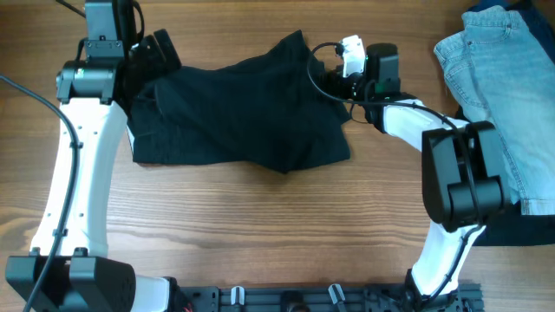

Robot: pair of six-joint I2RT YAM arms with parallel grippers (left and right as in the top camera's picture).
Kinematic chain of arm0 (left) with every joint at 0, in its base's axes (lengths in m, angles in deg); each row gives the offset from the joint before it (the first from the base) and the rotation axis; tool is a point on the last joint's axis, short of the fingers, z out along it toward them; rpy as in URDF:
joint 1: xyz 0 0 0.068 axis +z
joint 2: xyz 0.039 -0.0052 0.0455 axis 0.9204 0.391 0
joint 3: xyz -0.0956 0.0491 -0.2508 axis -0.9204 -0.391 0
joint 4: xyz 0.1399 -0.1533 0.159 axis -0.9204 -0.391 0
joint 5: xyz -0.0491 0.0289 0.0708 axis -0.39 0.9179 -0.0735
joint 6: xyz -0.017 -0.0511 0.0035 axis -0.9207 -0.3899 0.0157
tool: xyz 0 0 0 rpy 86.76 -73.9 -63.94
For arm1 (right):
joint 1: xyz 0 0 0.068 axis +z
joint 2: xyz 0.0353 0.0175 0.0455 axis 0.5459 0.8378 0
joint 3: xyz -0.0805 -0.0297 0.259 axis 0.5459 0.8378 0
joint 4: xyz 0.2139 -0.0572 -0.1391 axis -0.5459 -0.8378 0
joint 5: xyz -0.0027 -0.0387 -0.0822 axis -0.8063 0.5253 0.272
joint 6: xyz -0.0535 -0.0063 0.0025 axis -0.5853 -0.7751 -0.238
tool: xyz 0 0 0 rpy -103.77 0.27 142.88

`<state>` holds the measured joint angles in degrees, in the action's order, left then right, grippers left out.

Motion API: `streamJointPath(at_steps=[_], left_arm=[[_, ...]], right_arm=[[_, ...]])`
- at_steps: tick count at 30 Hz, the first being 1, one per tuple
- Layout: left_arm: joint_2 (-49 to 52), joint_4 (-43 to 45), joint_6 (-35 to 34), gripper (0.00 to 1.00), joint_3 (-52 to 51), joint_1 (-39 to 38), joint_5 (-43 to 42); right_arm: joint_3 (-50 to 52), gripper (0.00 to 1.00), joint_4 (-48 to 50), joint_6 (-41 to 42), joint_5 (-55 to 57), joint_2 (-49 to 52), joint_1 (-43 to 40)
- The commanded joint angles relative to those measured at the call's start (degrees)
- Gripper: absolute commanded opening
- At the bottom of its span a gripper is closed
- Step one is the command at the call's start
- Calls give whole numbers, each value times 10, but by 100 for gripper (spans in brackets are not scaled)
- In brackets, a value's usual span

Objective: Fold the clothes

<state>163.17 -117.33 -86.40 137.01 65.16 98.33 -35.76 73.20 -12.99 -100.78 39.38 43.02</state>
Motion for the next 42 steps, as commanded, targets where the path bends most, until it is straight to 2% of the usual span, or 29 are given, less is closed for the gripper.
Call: streamJointPath(at_steps=[1, 6, 11, 15, 20, 25, 27, 28, 31, 36, 42], left_arm=[[5, -3, -7, 100, -1, -3, -15], [5, -3, -7, 100, -1, -3, -17], [5, -8, -7, 100, -1, -3, -17], [5, -7, -8, 100, -1, -3, -17], [5, -8, -8, 100, -1, -3, -18], [5, -8, -7, 100, -1, -3, -18], [5, -7, -7, 100, -1, -3, -18], [5, -7, -7, 100, -1, -3, -18], [5, -7, -8, 100, -1, -3, -18], [5, -7, -7, 100, -1, -3, -18], [5, -7, -7, 100, -1, -3, -18]], right_arm=[[-19, 84, 27, 39, -22, 14, -2], [-19, 82, 72, 89, -22, 47, -2], [-21, 81, 93, 102, -22, 71, -2], [-22, 76, 100, 110, -20, 72, -1], [-22, 47, 111, 117, -40, 76, 10], [-23, 30, 115, 116, -46, 76, 32], [-32, 12, 115, 123, -45, 76, 32], [-45, 4, 115, 158, -38, 76, 30], [-80, 4, 115, 209, -28, 76, 27], [-153, 4, 117, 216, -26, 76, 26], [-175, 4, 128, 203, 110, 91, 36]])
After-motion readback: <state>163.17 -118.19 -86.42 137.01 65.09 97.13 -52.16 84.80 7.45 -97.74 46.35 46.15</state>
